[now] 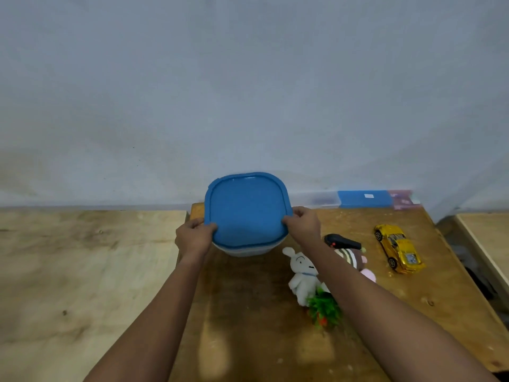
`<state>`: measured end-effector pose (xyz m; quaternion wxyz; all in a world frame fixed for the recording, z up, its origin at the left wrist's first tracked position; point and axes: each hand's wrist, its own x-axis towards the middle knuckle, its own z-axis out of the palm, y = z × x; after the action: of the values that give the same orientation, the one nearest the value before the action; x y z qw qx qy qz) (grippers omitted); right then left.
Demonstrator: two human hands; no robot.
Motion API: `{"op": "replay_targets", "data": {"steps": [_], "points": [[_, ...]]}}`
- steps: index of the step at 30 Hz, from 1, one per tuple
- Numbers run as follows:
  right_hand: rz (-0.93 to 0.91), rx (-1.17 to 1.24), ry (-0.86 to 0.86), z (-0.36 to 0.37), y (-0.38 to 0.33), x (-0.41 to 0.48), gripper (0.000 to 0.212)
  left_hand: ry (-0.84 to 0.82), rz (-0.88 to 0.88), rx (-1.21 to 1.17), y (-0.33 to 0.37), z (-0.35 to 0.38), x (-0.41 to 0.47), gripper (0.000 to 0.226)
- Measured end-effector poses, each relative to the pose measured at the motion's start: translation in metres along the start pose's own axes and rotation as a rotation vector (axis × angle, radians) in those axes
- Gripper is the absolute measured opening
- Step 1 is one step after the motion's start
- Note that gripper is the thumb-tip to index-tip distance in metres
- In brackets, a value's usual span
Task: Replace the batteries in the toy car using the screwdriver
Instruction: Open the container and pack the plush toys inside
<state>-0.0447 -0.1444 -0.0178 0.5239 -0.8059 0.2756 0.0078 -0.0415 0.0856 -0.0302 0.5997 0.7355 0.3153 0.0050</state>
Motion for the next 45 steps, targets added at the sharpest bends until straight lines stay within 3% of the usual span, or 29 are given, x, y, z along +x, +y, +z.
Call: {"op": "replay_targets", "data": {"steps": [4,11,16,20,29,33,38,42,45], "points": [[-0.092,0.043,-0.003,-0.006,0.025,-0.043,0.029,0.102,0.116,-0.059,-0.013,-0.012,-0.035,0.036],[-0.106,0.029,-0.098,-0.015,0.102,-0.14,0.017,0.229,0.19,0.128,-0.11,-0.055,-0.113,0.043],[-0.038,-0.028,-0.165,-0.014,0.152,-0.184,0.028,0.173,0.165,0.304,-0.163,-0.09,-0.164,0.054],[-0.008,-0.141,-0.215,-0.013,0.168,-0.196,0.035,0.051,0.205,0.478,-0.178,-0.1,-0.185,0.046],[0.008,-0.379,-0.24,-0.005,0.164,-0.181,0.023,-0.044,0.193,0.551,-0.188,-0.084,-0.157,0.059],[-0.077,-0.346,-0.195,0.0,0.15,-0.178,0.016,0.032,0.288,0.64,-0.181,-0.071,-0.151,0.055],[-0.272,-0.238,0.013,-0.017,0.111,-0.151,0.032,-0.17,0.514,0.568,-0.138,-0.011,-0.142,0.042],[-0.299,-0.228,0.131,-0.055,0.095,-0.112,0.037,-0.334,0.561,0.559,-0.096,0.048,-0.148,0.044],[-0.294,-0.296,0.175,-0.086,0.094,-0.082,0.039,-0.429,0.571,0.68,-0.079,0.09,-0.148,0.055]]}}
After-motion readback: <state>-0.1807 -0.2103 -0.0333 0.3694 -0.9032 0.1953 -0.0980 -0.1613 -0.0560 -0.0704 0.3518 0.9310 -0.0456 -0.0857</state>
